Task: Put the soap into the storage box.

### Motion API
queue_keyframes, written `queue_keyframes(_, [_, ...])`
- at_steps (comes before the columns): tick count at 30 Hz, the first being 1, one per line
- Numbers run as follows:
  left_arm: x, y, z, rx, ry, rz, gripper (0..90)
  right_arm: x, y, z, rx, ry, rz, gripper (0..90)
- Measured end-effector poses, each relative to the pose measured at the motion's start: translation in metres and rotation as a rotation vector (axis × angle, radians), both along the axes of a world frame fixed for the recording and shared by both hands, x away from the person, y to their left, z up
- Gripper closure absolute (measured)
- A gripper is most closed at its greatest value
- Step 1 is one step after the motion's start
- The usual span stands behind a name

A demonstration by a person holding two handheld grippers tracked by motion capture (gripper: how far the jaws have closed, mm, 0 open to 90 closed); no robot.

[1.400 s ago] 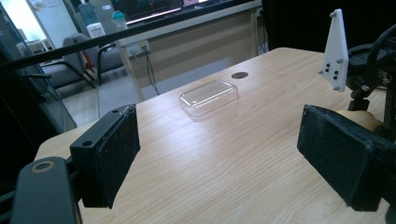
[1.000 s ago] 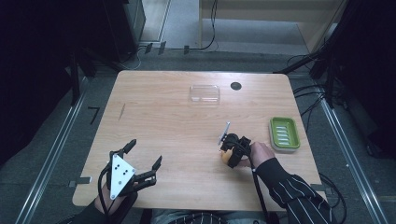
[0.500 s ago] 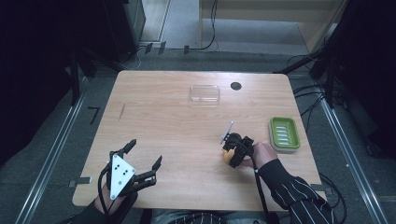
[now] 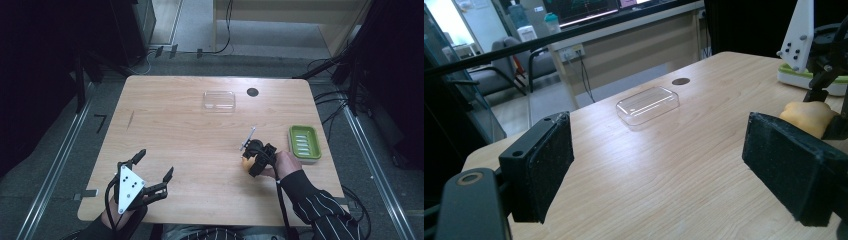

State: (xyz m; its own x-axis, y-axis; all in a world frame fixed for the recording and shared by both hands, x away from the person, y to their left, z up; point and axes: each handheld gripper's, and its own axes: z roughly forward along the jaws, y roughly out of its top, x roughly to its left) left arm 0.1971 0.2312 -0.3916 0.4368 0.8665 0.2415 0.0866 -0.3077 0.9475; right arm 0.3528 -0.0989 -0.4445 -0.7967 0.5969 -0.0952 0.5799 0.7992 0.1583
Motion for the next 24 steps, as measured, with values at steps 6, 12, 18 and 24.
queue_keyframes(6, [0.0,0.0,0.0,-0.002,-0.001,0.001,13.5,0.001,-0.006,0.004,0.005,-0.014,-0.014,40.1])
queue_keyframes(12, [0.0,0.0,0.0,-0.002,0.0,0.001,13.5,0.002,-0.012,0.008,0.016,-0.03,-0.033,40.1])
queue_keyframes(18, [0.0,0.0,0.0,-0.001,-0.001,-0.001,13.5,0.004,-0.017,0.011,0.021,-0.043,-0.051,40.1])
queue_keyframes(24, [0.0,0.0,0.0,0.0,0.0,0.0,13.5,0.006,-0.022,0.013,0.024,-0.053,-0.072,40.1])
